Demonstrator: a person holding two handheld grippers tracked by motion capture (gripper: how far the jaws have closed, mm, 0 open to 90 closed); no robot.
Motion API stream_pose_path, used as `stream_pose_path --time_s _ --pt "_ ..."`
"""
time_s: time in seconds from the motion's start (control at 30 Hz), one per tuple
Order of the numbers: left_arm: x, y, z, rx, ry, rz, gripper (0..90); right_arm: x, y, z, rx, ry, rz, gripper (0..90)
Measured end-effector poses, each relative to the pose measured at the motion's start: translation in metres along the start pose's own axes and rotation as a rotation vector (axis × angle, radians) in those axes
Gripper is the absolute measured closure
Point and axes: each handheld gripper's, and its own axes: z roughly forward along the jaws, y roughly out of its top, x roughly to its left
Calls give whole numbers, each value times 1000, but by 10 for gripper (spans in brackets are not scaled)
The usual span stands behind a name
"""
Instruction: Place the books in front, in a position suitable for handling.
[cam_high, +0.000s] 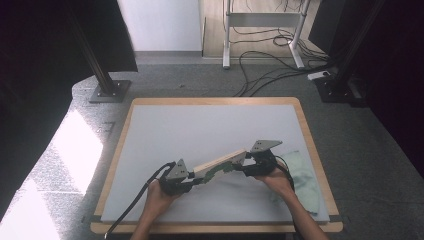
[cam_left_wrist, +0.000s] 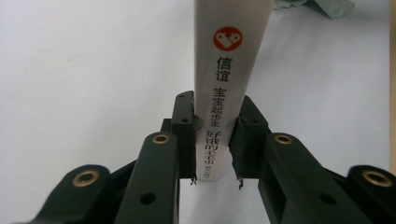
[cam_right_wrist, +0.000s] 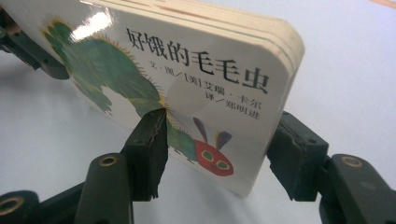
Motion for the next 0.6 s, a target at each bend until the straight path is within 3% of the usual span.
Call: stream_pose_path --time_s 0.6 --pt "2 -4 0 -25 2 -43 737 -4 0 -16 -13 -40 28 335"
